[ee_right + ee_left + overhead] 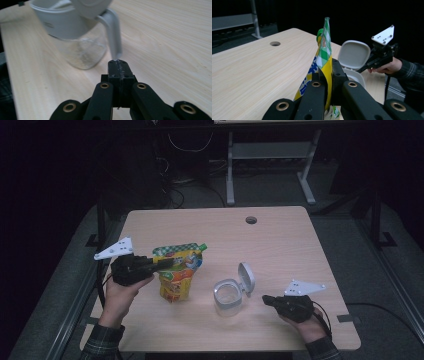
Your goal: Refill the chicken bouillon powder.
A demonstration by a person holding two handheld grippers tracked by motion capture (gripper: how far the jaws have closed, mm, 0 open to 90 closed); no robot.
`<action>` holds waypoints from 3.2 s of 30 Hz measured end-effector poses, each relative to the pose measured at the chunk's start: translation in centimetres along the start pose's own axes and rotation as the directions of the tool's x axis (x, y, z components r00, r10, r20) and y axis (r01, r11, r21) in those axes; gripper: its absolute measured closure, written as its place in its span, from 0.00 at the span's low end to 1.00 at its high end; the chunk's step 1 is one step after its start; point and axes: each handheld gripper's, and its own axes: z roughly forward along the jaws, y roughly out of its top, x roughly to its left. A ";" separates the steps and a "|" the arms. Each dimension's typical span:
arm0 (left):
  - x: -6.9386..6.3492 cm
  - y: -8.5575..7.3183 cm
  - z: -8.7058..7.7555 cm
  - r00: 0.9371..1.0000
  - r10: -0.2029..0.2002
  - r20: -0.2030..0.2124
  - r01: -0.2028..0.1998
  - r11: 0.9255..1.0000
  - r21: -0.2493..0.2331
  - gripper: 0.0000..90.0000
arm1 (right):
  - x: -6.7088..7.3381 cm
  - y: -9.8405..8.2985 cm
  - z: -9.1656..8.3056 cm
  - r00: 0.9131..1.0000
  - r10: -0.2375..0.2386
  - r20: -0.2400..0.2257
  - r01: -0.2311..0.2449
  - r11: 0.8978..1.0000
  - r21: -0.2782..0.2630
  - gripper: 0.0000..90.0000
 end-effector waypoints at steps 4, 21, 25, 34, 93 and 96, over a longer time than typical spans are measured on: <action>-0.5 0.3 -0.1 1.000 0.004 0.014 -0.004 1.000 0.000 1.00 | 1.1 0.5 -0.3 0.999 -0.005 -0.041 0.005 1.000 -0.009 1.00; -1.9 1.7 0.0 0.998 0.009 0.065 -0.008 1.000 -0.010 1.00 | 6.4 4.1 1.1 0.986 -0.108 -0.125 0.099 0.992 -0.074 1.00; -2.1 2.4 -0.4 0.997 0.021 0.071 -0.020 1.000 -0.017 1.00 | 7.4 5.0 1.8 0.985 -0.123 -0.122 0.113 0.990 -0.081 1.00; -2.4 3.4 -0.9 0.995 0.027 0.096 -0.025 0.999 -0.021 1.00 | 9.3 7.5 4.0 0.982 -0.159 -0.100 0.150 0.984 -0.099 1.00; -4.1 7.0 3.8 0.981 0.049 0.190 -0.058 0.998 0.039 1.00 | 14.1 10.0 11.9 0.933 -0.280 -0.228 0.237 0.951 -0.196 1.00; -4.0 6.7 4.4 0.980 0.040 0.193 -0.052 0.997 0.060 1.00 | 14.4 9.7 12.4 0.926 -0.285 -0.246 0.239 0.950 -0.199 1.00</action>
